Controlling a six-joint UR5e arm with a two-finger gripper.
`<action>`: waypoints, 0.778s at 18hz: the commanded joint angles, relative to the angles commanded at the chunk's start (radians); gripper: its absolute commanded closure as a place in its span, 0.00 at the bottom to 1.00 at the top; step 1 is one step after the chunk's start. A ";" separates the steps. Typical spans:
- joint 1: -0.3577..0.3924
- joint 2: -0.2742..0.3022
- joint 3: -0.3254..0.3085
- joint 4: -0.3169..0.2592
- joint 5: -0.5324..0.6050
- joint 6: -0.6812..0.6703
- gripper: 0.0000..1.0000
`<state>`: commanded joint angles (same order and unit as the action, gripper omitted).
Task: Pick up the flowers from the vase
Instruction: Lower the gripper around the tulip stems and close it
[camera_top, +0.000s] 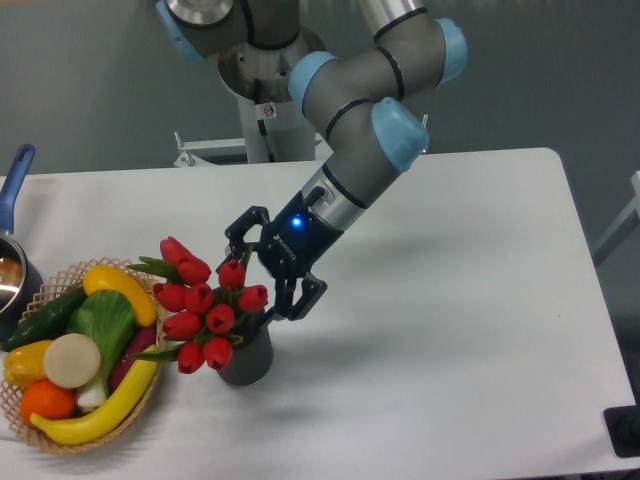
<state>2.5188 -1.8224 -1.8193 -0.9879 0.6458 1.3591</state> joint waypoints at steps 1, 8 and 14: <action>0.000 0.000 0.000 -0.002 -0.003 -0.002 0.00; -0.025 -0.026 0.006 0.017 -0.041 -0.014 0.00; -0.038 -0.040 0.006 0.055 -0.045 -0.032 0.13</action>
<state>2.4804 -1.8622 -1.8132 -0.9327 0.6013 1.3269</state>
